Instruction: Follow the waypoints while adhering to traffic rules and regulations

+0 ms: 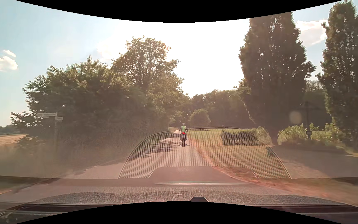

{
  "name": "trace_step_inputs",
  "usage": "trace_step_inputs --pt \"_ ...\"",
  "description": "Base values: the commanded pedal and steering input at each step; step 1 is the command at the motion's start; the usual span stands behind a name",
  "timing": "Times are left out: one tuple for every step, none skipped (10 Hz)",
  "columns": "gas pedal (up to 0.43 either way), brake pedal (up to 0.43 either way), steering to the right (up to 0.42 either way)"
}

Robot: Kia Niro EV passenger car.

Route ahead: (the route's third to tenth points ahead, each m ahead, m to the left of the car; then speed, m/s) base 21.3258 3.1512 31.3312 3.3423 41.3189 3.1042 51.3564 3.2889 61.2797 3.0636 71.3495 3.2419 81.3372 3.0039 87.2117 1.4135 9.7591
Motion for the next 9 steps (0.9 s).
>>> trace_step_inputs --pt "0.150 0.000 0.000" --pt "0.150 0.000 0.000" --pt "0.157 0.000 0.000" --pt "0.169 0.000 0.000" --pt "0.169 0.000 0.000" --pt "0.169 0.000 -0.002" --pt "0.169 0.000 -0.012" --pt "0.177 0.000 -0.020" --pt "0.177 0.000 -0.023"
